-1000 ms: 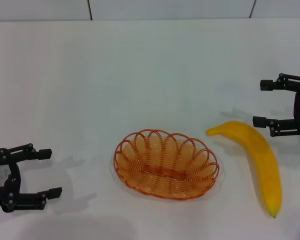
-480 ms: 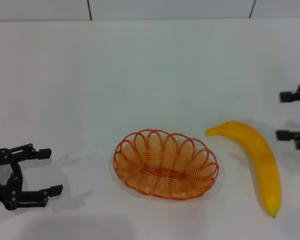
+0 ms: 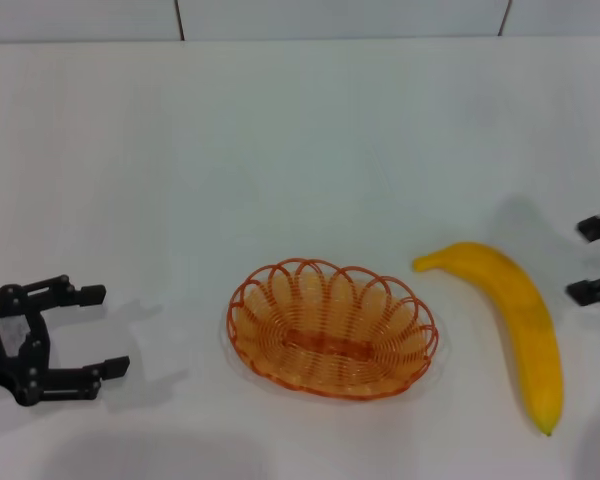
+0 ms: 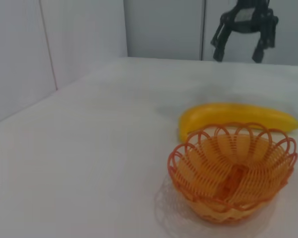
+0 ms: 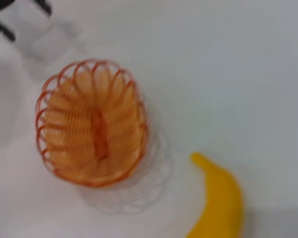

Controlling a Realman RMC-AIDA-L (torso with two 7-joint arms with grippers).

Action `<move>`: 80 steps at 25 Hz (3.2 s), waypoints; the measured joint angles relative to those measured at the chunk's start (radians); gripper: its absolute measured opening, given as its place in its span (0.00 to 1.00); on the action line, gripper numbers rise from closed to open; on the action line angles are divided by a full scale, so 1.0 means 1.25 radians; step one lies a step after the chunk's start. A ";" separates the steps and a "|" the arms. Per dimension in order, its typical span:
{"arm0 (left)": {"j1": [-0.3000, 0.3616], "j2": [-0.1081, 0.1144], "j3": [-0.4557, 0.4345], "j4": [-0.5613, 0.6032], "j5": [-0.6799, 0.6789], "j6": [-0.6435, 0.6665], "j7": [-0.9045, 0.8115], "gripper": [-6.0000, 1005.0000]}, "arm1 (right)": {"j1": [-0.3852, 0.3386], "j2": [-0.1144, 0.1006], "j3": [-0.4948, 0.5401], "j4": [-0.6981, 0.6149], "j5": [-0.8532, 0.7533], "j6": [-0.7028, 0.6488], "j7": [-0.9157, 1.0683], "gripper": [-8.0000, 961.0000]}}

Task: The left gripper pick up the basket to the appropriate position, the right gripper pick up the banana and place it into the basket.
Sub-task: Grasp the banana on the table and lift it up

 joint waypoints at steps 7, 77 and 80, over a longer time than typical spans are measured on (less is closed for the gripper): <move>-0.024 0.000 0.000 -0.028 -0.002 0.000 0.000 0.87 | 0.012 0.018 -0.100 0.058 0.011 0.090 0.003 0.91; -0.024 0.002 -0.001 -0.034 -0.003 0.000 -0.003 0.87 | 0.003 0.007 -0.055 0.262 -0.077 0.345 0.065 0.68; -0.022 0.002 -0.001 -0.034 -0.004 0.000 -0.003 0.87 | 0.001 0.009 -0.056 0.259 -0.077 0.337 0.065 0.60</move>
